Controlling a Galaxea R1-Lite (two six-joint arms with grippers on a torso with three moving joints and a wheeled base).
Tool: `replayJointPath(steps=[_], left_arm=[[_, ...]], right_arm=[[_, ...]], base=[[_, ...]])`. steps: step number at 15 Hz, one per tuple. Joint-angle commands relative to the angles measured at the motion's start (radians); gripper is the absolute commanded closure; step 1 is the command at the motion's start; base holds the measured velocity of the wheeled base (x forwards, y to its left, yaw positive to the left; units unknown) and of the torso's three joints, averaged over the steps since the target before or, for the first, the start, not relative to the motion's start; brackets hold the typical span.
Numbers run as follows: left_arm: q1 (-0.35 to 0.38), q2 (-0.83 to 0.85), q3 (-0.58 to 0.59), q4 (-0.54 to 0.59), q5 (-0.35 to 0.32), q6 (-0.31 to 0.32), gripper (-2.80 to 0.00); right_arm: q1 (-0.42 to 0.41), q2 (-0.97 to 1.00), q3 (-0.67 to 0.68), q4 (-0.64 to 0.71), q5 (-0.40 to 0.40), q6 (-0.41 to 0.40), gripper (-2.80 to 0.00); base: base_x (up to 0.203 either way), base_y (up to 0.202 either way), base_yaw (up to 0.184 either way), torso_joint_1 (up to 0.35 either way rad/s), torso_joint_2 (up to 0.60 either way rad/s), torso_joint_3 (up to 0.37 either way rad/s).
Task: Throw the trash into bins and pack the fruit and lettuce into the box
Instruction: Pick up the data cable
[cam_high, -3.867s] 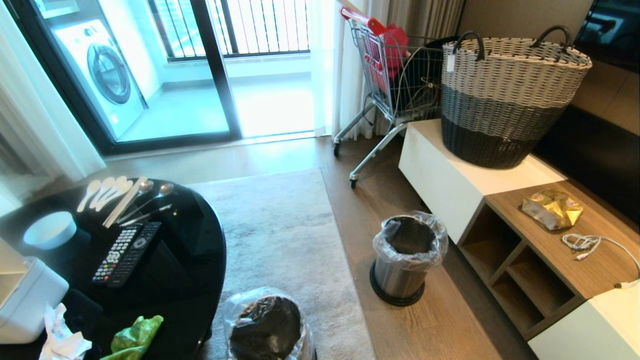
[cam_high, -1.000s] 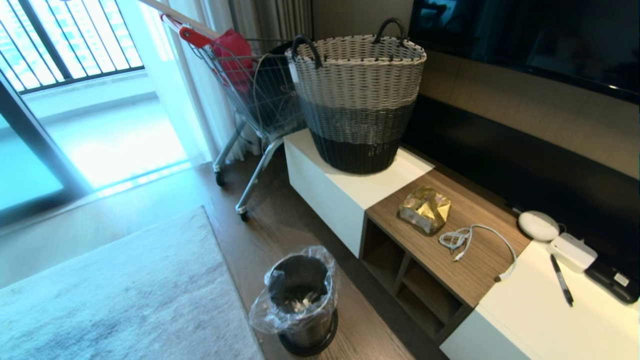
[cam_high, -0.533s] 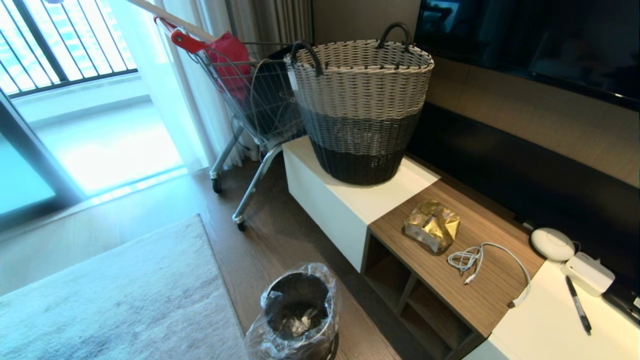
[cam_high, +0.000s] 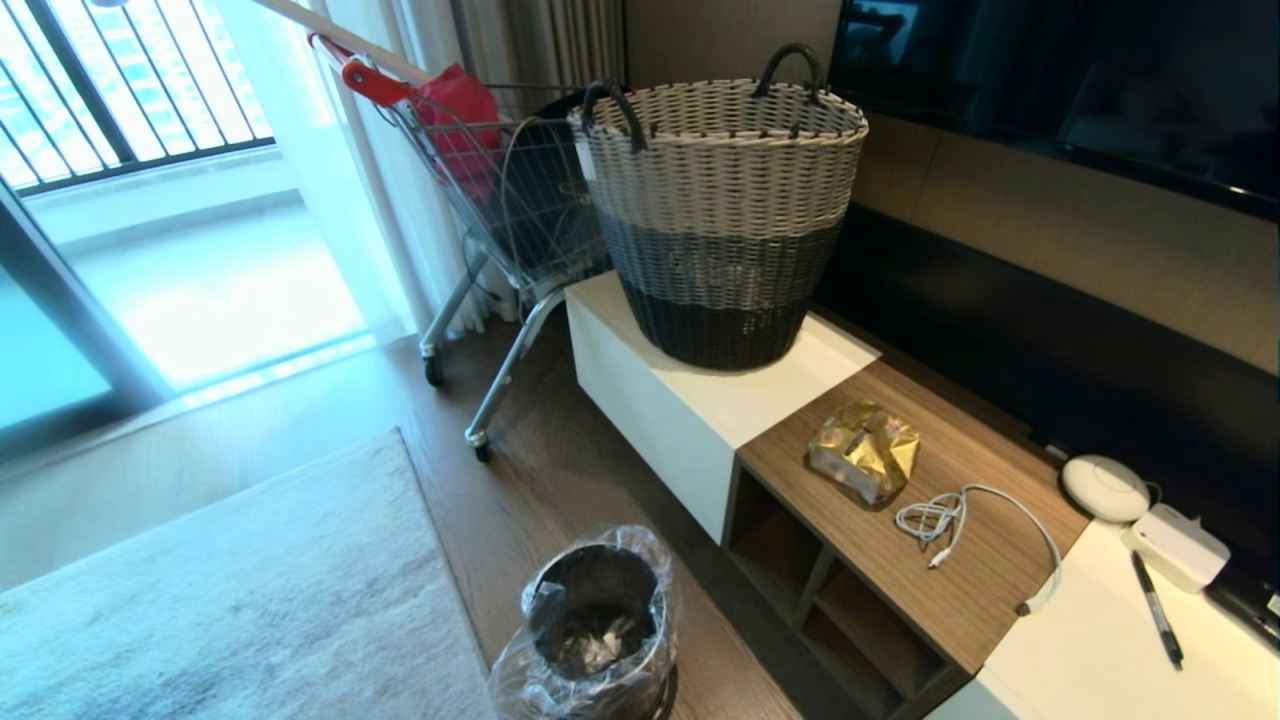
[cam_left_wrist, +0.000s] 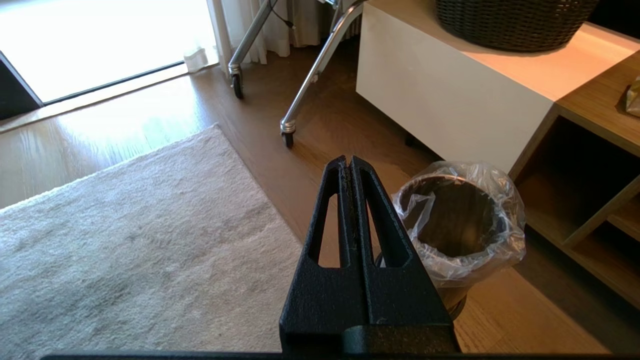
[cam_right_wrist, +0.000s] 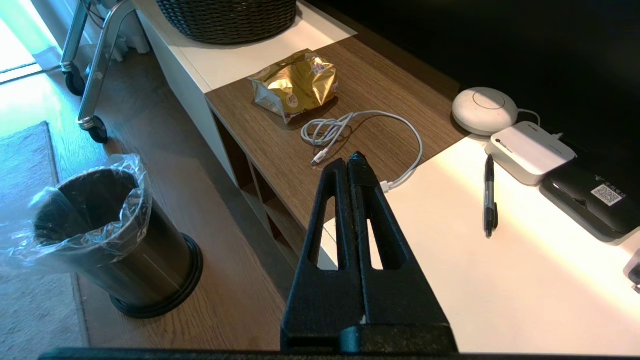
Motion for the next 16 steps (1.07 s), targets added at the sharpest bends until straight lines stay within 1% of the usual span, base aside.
replayJointPath(steps=[1,5,7,9,11,12,16], left_arm=[[0.000,0.000,0.000,0.000,0.001,0.000,0.00],[-0.001,0.001,0.000,0.000,0.000,0.000,0.00],[-0.001,0.000,0.000,0.000,0.001,0.000,0.00],[-0.001,0.000,0.000,0.000,0.001,0.000,0.00],[-0.001,0.000,0.000,0.000,0.000,0.000,0.00],[-0.001,0.000,0.000,0.000,0.000,0.000,0.00],[-0.001,0.000,0.000,0.000,0.001,0.000,0.00]], right_arm=[[0.000,0.001,0.000,-0.002,0.004,0.000,0.00],[-0.001,0.001,-0.003,0.000,0.009,-0.015,0.00],[0.000,0.003,-0.052,0.026,0.010,-0.022,0.00],[0.000,0.015,-0.138,0.123,0.010,-0.024,0.00],[0.000,0.022,-0.214,0.251,0.011,-0.025,0.00],[0.000,0.011,-0.220,0.272,0.012,-0.026,0.00],[0.000,0.001,-0.158,0.224,0.007,-0.025,0.00]], base=[[0.000,0.000,0.000,0.000,0.00,0.000],[0.000,0.000,0.000,0.000,0.00,0.000],[0.000,0.000,0.000,0.000,0.00,0.000],[0.000,0.000,0.000,0.000,0.00,0.000],[0.000,0.000,0.000,0.000,0.00,0.000],[0.000,0.000,0.000,0.000,0.00,0.000],[0.000,0.000,0.000,0.000,0.00,0.000]])
